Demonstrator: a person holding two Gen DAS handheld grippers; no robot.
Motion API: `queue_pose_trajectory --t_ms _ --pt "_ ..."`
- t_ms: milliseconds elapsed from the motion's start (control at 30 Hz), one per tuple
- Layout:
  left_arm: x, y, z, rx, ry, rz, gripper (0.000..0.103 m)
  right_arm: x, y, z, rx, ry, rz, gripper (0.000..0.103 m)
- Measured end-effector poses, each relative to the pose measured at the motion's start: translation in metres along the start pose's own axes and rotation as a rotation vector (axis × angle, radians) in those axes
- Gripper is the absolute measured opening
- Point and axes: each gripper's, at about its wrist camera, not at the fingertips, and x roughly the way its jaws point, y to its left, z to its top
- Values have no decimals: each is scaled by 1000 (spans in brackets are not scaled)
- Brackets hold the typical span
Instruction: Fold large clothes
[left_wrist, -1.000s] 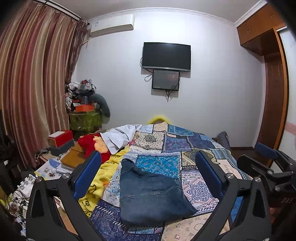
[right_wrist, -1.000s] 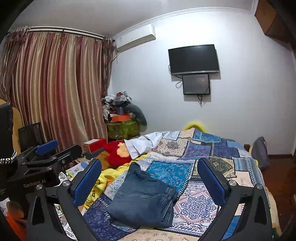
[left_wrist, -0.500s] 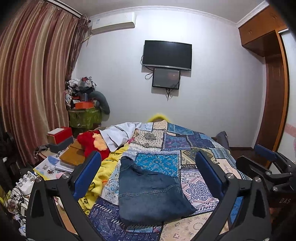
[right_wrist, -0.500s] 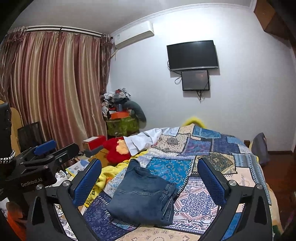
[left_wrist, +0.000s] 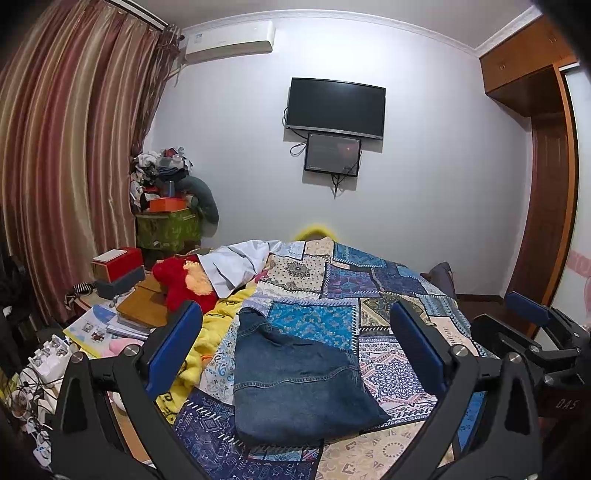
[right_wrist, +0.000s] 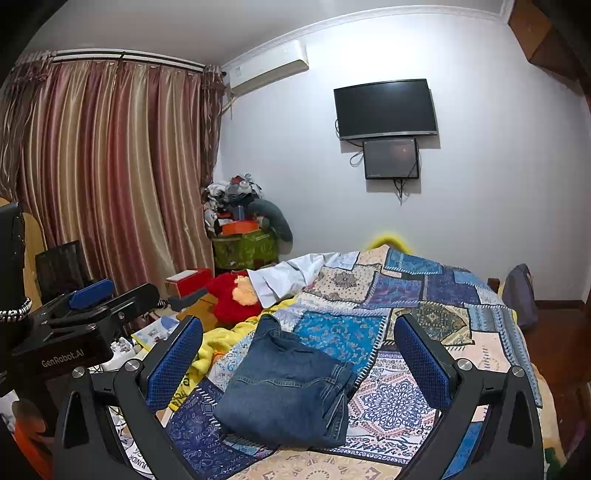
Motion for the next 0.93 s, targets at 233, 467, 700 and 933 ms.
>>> queue_pose_trajectory --t_ms 233,467,700,933 --pt "2 -2 0 2 2 -7 102 1 -2 -1 4 -3 -2 103" --pt "3 -5 -2 8 12 -20 102 -3 -5 -1 19 -8 -9 103" --pt "2 -9 -2 14 14 -38 102 -4 -8 -1 39 -10 -21 103" --pt "4 -9 -2 10 20 -42 102 -3 -12 1 64 -10 -26 103"
